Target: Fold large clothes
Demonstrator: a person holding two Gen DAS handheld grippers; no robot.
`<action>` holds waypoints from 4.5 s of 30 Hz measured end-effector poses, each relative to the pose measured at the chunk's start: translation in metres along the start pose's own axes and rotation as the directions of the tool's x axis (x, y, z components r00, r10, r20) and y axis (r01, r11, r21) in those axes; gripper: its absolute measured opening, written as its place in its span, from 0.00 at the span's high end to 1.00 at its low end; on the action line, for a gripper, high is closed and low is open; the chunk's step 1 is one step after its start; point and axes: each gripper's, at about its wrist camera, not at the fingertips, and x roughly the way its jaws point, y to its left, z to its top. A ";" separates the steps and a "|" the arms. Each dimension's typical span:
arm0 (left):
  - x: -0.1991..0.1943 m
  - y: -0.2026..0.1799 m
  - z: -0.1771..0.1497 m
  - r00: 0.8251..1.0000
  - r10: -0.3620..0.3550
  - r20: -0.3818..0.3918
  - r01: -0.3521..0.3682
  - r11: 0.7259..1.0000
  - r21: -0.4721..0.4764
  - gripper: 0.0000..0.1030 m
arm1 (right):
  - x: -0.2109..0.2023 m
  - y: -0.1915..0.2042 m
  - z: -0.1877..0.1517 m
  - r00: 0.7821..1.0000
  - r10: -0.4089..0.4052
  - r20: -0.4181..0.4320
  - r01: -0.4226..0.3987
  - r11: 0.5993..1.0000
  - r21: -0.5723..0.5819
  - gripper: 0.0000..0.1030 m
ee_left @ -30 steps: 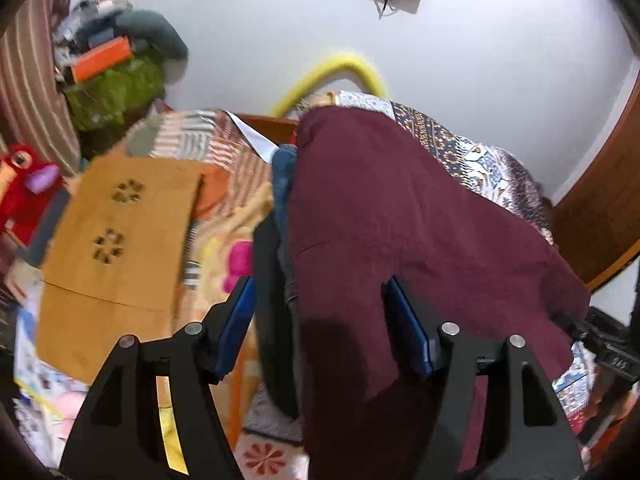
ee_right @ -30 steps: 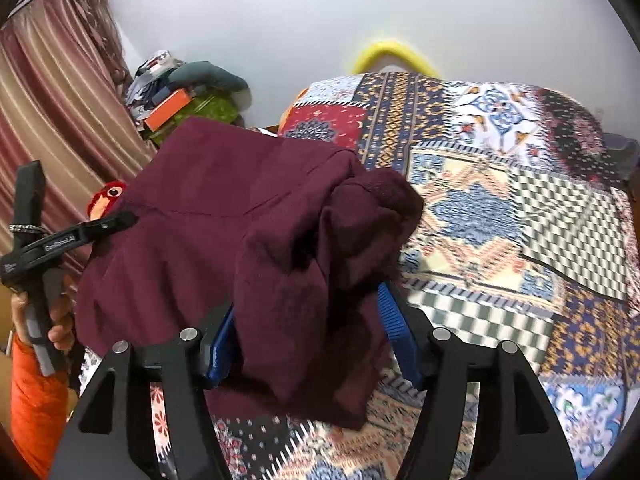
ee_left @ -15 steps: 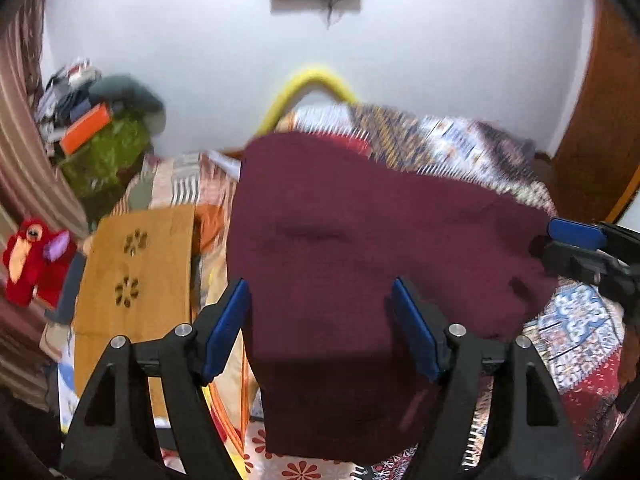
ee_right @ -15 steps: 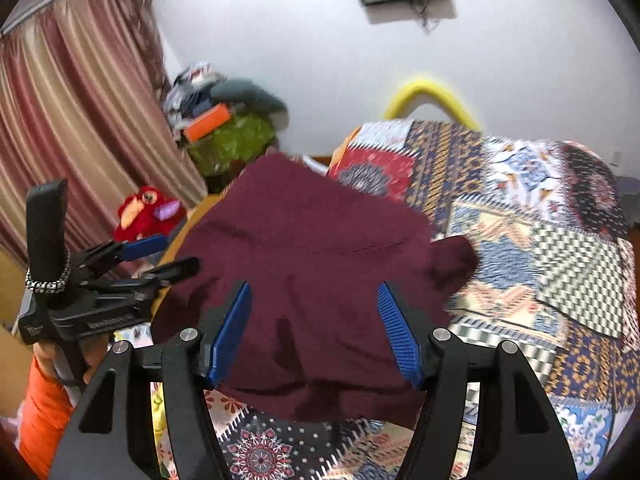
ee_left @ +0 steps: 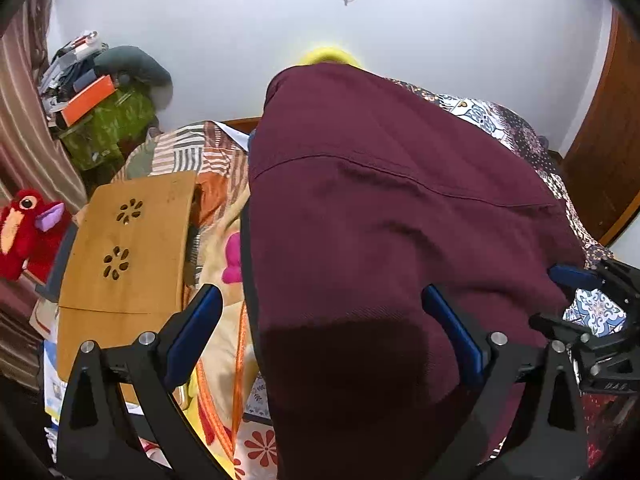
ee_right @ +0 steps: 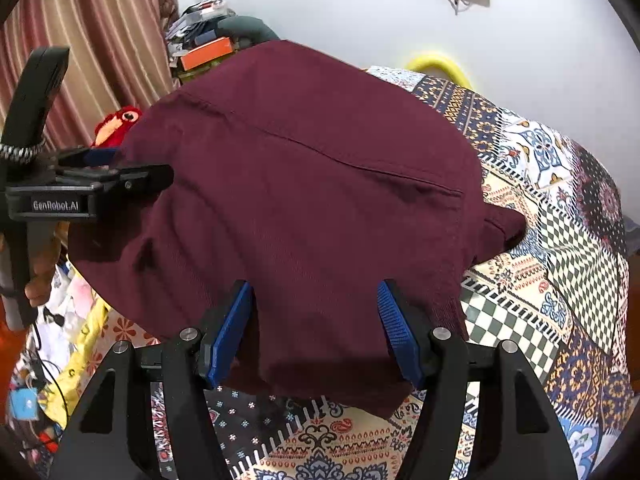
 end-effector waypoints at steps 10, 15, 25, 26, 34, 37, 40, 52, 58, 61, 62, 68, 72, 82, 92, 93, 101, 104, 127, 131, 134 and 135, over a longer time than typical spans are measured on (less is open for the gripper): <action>-0.042 -0.031 -0.046 0.987 0.156 0.028 -0.158 0.972 0.176 0.01 | -0.034 -0.008 -0.019 0.993 -0.114 -0.028 0.114 0.993 -0.020 0.40; -0.046 -0.015 -0.076 0.976 0.218 -0.019 -0.213 0.967 0.142 0.02 | -0.046 -0.036 -0.033 0.986 -0.151 -0.066 0.156 0.985 0.074 0.40; -0.149 -0.031 -0.077 0.968 0.175 0.178 -0.186 0.981 0.046 0.02 | -0.153 -0.014 -0.033 0.983 -0.087 0.163 0.074 0.994 0.086 0.40; -0.166 -0.038 -0.077 0.963 0.159 0.218 -0.172 0.984 0.039 0.02 | -0.161 -0.009 -0.034 0.979 -0.075 0.190 0.060 0.995 0.083 0.40; -0.288 -0.091 -0.093 0.861 0.058 0.505 -0.090 0.995 0.039 0.02 | -0.261 0.049 -0.048 0.877 -0.001 0.481 -0.007 1.000 0.014 0.40; -0.321 -0.101 -0.106 0.814 0.053 0.579 -0.078 0.997 0.019 0.02 | -0.293 0.068 -0.062 0.823 0.016 0.568 -0.014 1.000 -0.008 0.40; -0.351 -0.107 -0.121 0.765 0.050 0.642 -0.062 0.998 -0.003 0.02 | -0.316 0.084 -0.076 0.770 0.022 0.638 -0.008 1.000 -0.025 0.40; -0.395 -0.128 -0.174 0.659 0.101 0.746 -0.068 0.995 -0.074 0.02 | -0.331 0.100 -0.113 0.684 -0.029 0.729 0.039 0.999 0.004 0.37; -0.397 -0.126 -0.186 0.666 0.108 0.738 -0.044 0.993 -0.106 0.02 | -0.328 0.097 -0.117 0.691 -0.059 0.721 0.036 0.998 0.046 0.25; -0.396 -0.125 -0.188 0.675 0.116 0.728 -0.042 0.992 -0.119 0.02 | -0.329 0.100 -0.120 0.685 -0.085 0.724 0.073 0.996 0.047 0.20; -0.395 -0.124 -0.189 0.680 0.119 0.724 -0.042 0.991 -0.124 0.02 | -0.329 0.101 -0.120 0.687 -0.093 0.721 0.087 0.995 0.045 0.17; -0.388 -0.124 -0.188 0.696 0.123 0.707 -0.035 0.990 -0.137 0.00 | -0.329 0.100 -0.120 0.691 -0.098 0.716 0.082 0.995 0.058 0.11; -0.386 -0.127 -0.190 0.698 0.123 0.705 -0.046 0.991 -0.128 0.00 | -0.325 0.099 -0.122 0.703 -0.114 0.702 0.093 0.993 0.068 0.11; -0.381 -0.133 -0.189 0.707 0.126 0.696 -0.064 0.991 -0.114 0.00 | -0.325 0.099 -0.126 0.718 -0.120 0.686 0.095 0.993 0.074 0.11; -0.380 -0.133 -0.188 0.707 0.127 0.696 -0.064 0.991 -0.116 0.00 | -0.328 0.100 -0.126 0.726 -0.130 0.675 0.108 0.991 0.075 0.11; -0.380 -0.133 -0.188 0.708 0.126 0.695 -0.063 0.991 -0.115 0.00 | -0.328 0.100 -0.126 0.726 -0.132 0.675 0.110 0.991 0.076 0.11; -0.380 -0.134 -0.186 0.709 0.122 0.695 -0.059 0.992 -0.114 0.00 | -0.330 0.102 -0.125 0.730 -0.140 0.669 0.121 0.990 0.075 0.11; -0.380 -0.134 -0.185 0.712 0.119 0.693 -0.055 0.992 -0.113 0.00 | -0.333 0.102 -0.125 0.727 -0.140 0.672 0.121 0.990 0.075 0.11; -0.378 -0.133 -0.187 0.713 0.087 0.696 -0.035 0.995 -0.088 0.00 | -0.332 0.101 -0.127 0.717 -0.158 0.679 0.134 0.987 0.088 0.10; -0.377 -0.134 -0.186 0.714 0.087 0.694 -0.038 0.996 -0.086 0.00 | -0.331 0.101 -0.125 0.720 -0.159 0.676 0.132 0.987 0.091 0.10; -0.377 -0.134 -0.186 0.715 0.085 0.694 -0.037 0.996 -0.084 0.00 | -0.331 0.101 -0.125 0.721 -0.159 0.674 0.131 0.987 0.093 0.10; -0.376 -0.134 -0.186 0.715 0.085 0.694 -0.038 0.996 -0.083 0.00 | -0.332 0.101 -0.124 0.721 -0.159 0.674 0.131 0.987 0.094 0.10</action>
